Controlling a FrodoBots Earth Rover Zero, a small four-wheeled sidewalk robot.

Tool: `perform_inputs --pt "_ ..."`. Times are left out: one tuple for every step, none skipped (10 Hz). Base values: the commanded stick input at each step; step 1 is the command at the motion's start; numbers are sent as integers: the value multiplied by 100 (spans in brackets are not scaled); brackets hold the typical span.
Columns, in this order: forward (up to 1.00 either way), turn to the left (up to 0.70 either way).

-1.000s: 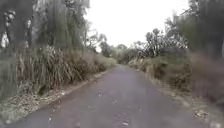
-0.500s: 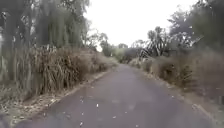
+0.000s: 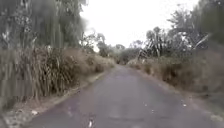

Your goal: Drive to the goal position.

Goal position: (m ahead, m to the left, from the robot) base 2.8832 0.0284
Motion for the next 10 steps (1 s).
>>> perform_inputs --pt "85 0" --pt "85 0" --pt "85 0" --pt "85 0" --pt "85 0" --pt "85 0" --pt "85 -2" --pt "85 -14" --pt "85 -26" --pt "85 -30"
